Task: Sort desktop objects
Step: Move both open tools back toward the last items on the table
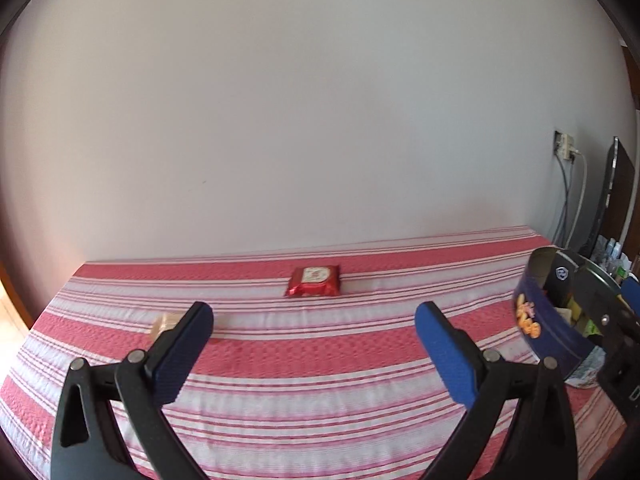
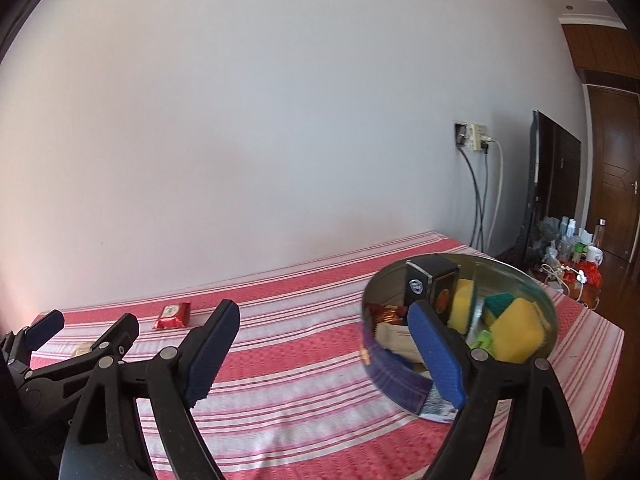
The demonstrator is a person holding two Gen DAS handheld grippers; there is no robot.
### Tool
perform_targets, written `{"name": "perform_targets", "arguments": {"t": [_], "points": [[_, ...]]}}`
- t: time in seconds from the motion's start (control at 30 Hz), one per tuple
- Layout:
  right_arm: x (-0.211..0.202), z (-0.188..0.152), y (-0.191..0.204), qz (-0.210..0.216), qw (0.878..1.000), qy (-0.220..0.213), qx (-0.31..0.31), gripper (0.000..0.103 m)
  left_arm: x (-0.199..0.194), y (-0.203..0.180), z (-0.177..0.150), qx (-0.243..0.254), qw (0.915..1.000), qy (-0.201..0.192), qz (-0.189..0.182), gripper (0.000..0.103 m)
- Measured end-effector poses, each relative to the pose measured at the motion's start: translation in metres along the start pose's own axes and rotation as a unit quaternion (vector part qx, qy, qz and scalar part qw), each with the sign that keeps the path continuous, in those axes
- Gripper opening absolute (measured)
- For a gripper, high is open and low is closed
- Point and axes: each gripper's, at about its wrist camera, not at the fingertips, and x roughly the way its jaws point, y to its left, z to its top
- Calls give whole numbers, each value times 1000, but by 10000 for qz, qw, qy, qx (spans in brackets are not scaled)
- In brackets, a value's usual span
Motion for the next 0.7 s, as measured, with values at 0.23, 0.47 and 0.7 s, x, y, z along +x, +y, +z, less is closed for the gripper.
{"name": "perform_targets", "arguments": {"t": [0.23,0.47,0.7], "points": [[13,-17,67,781,9956,357,-374,88,52,116,-12,-918,9885,888,815,102],[34,-31,105,1208,9886,739,-521,88,115,159,-8,-1838,9692,1461,745,102],[50,-35,116,1183,9868,861,-693,88,181,132,-17,-1375,9612,2136,1080,99]]}}
